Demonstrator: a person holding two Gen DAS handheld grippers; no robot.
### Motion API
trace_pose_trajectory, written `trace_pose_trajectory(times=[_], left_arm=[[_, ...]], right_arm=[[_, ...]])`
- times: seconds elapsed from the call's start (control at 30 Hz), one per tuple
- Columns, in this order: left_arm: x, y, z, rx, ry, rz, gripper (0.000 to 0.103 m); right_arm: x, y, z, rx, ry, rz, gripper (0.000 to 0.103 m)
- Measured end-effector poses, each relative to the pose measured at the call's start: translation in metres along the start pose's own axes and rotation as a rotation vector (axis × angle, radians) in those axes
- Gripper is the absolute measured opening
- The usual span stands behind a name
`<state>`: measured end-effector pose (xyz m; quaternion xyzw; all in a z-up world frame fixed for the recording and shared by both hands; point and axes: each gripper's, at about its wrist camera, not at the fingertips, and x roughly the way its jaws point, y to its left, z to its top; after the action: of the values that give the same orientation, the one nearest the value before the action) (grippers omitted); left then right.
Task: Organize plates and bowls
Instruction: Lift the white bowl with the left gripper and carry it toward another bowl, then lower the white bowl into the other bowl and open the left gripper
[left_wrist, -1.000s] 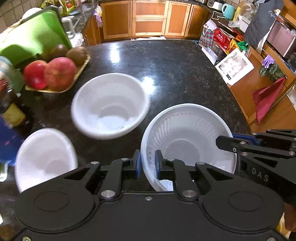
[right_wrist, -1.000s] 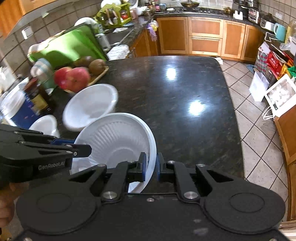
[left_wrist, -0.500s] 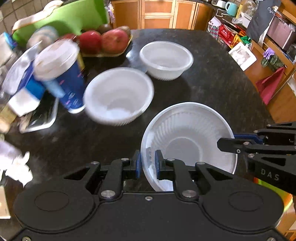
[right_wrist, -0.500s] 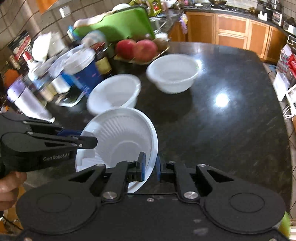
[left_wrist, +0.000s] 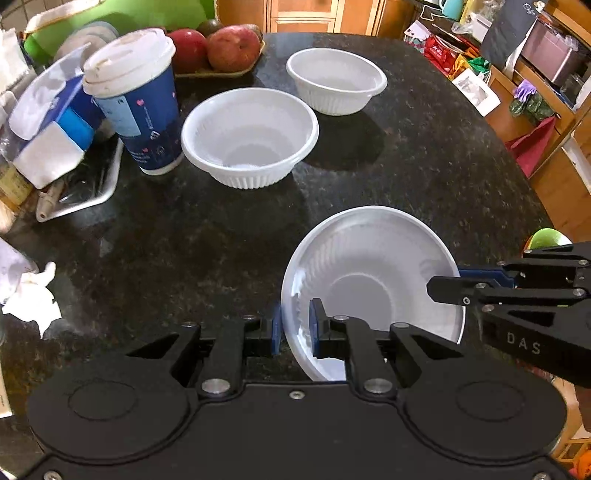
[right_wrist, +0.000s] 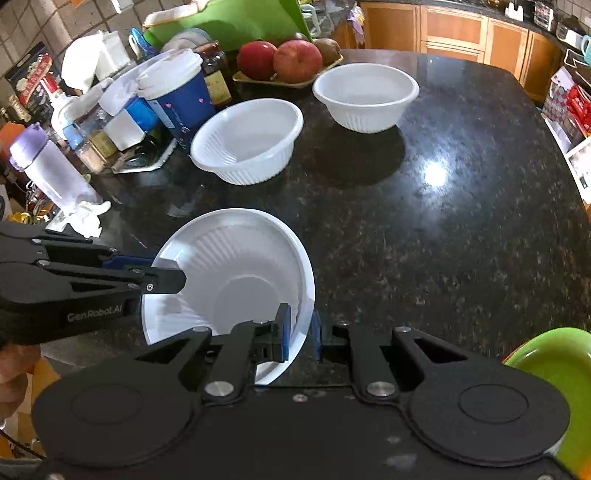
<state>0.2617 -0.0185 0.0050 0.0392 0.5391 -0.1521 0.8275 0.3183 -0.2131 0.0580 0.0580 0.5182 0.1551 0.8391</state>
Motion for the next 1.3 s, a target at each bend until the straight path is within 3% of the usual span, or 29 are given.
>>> trace_pose_trajectory(times=[0.3,0.43,0.6,1.0,1.3], left_arm=[[0.008,-0.001,-0.002,-0.002,-0.013,-0.001,0.021],[0.006,-0.003,-0.002,0.003,-0.038,0.005,0.029],[0.005,-0.005,-0.002,0.0,-0.054,0.015,0.029],[-0.002,-0.005,-0.003,-0.009,-0.071,0.026,0.029],[-0.029,-0.001,0.013,0.009,-0.153,0.063,0.029]], right_arm=[[0.002,-0.007,-0.005,-0.001,0.009,0.002,0.014],[0.004,-0.01,-0.005,-0.001,0.017,0.002,0.018],[0.004,-0.014,-0.005,0.003,0.013,0.011,0.021],[-0.009,-0.017,-0.004,-0.013,-0.025,0.038,0.025],[-0.032,-0.022,0.016,-0.017,-0.101,0.038,0.025]])
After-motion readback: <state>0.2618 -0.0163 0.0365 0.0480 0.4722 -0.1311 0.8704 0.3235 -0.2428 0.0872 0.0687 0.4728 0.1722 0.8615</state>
